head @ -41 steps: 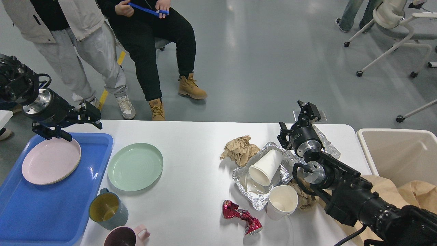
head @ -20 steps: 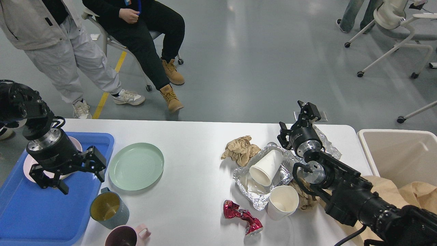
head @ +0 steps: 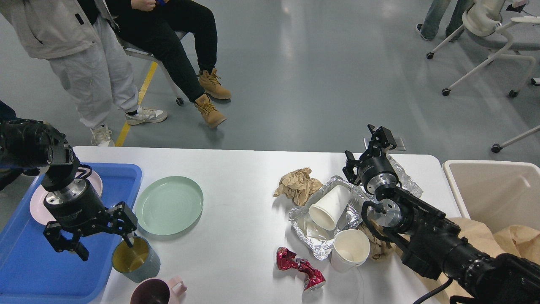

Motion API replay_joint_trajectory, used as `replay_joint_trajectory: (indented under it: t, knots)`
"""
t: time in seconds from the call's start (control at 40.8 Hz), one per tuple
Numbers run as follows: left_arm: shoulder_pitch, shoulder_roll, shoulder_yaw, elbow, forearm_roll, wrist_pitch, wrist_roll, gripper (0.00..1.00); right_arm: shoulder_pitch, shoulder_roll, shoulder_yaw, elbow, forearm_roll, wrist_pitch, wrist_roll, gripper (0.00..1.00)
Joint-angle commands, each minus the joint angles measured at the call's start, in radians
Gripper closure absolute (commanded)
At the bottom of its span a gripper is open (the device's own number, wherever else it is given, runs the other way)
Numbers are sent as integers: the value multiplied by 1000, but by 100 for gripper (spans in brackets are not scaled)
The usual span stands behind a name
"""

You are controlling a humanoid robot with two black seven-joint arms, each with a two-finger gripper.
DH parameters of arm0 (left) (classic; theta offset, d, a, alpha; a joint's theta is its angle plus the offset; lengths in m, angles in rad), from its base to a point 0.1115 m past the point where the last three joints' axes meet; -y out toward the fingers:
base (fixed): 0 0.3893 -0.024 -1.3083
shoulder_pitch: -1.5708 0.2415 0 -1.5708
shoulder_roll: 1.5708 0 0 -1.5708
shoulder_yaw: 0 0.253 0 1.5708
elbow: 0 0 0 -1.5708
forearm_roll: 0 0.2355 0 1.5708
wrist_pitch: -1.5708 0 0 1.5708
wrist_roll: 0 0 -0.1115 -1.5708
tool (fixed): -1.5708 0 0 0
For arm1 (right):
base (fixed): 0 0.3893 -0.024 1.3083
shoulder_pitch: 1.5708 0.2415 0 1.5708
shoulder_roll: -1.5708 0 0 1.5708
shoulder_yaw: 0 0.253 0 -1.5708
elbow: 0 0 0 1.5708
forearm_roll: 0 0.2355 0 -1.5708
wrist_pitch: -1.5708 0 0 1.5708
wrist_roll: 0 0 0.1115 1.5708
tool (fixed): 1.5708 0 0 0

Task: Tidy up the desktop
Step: 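Lower the left gripper onto the yellow cup near the tray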

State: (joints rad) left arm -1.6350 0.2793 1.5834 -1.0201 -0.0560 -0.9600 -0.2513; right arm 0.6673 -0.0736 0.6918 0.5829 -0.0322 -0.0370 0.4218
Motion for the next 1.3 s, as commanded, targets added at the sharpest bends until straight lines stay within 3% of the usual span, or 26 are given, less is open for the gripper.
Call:
replay_joint_trajectory:
  t: [0.0,0.343,0.834,0.957,1.275]
  knots:
    - [20,-5,7,0,2,0,3,4,0,0,0,0,0,0,0,0]
    - [70,-14,12,89,8,0,3,4,0,0,0,0,0,0,0,0]
    - [107,-29,4,95,16,17,3,7,0,0,0,0,0,0,0,0]
    - [109,-29,4,95,15,55,3,11,0,0,0,0,0,0,0,0]
    - [139,-31,0,118,15,58,3,32,0,0,0,0,0,0,0,0]
